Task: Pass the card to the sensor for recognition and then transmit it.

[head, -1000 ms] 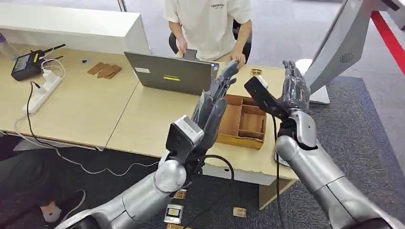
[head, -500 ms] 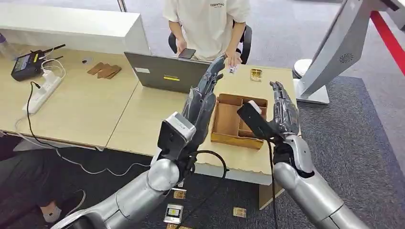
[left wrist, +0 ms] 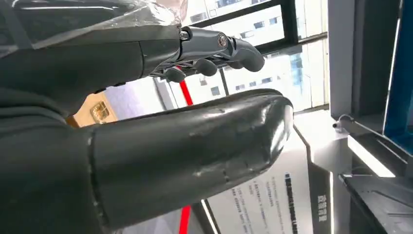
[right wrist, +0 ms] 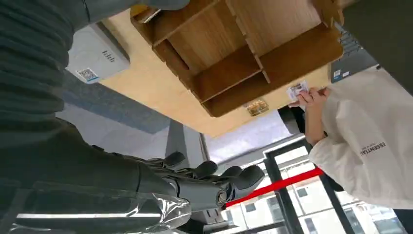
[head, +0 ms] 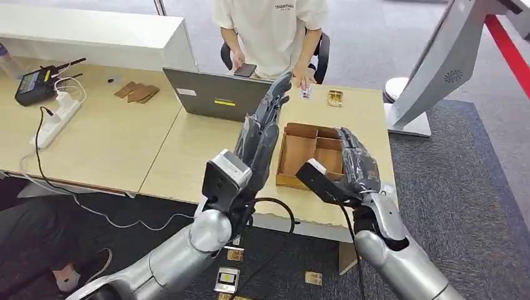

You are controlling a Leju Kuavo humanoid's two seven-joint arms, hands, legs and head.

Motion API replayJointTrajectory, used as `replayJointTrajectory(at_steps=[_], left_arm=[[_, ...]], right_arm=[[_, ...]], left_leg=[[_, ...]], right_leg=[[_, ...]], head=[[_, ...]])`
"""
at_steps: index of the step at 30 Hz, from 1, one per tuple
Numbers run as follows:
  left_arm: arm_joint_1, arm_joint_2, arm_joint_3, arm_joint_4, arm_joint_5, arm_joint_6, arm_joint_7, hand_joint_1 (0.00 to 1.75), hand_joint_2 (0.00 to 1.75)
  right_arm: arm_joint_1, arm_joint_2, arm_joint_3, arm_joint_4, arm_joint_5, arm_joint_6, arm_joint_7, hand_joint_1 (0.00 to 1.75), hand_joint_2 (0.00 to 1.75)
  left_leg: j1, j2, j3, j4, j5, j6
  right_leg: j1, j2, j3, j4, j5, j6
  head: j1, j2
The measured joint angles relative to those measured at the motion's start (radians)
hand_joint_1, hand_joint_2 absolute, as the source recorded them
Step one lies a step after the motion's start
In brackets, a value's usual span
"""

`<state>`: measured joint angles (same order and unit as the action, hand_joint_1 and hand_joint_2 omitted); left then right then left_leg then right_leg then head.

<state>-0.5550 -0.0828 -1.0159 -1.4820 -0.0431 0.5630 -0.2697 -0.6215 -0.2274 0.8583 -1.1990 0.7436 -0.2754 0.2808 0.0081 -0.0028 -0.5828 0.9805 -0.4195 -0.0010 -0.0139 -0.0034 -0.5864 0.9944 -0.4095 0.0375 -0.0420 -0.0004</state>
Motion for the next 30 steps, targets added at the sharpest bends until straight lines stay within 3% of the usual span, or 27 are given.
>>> replayJointTrajectory(at_steps=[15,30], left_arm=[[0.007,0.002,0.017,-0.026,0.010,0.002,-0.012,0.00,0.00],[0.002,0.003,0.019,-0.034,0.022,-0.008,-0.010,0.00,0.00]], right_arm=[[0.003,0.034,0.047,0.060,0.053,0.006,-0.014,0.00,1.75],[0.005,0.042,0.077,0.122,0.093,0.022,0.022,0.00,1.75]], left_leg=[[0.000,0.000,0.000,0.000,0.000,0.000],[0.000,0.000,0.000,0.000,0.000,0.000]], right_leg=[[0.000,0.000,0.000,0.000,0.000,0.000],[0.000,0.000,0.000,0.000,0.000,0.000]], head=[[0.000,0.000],[0.000,0.000]])
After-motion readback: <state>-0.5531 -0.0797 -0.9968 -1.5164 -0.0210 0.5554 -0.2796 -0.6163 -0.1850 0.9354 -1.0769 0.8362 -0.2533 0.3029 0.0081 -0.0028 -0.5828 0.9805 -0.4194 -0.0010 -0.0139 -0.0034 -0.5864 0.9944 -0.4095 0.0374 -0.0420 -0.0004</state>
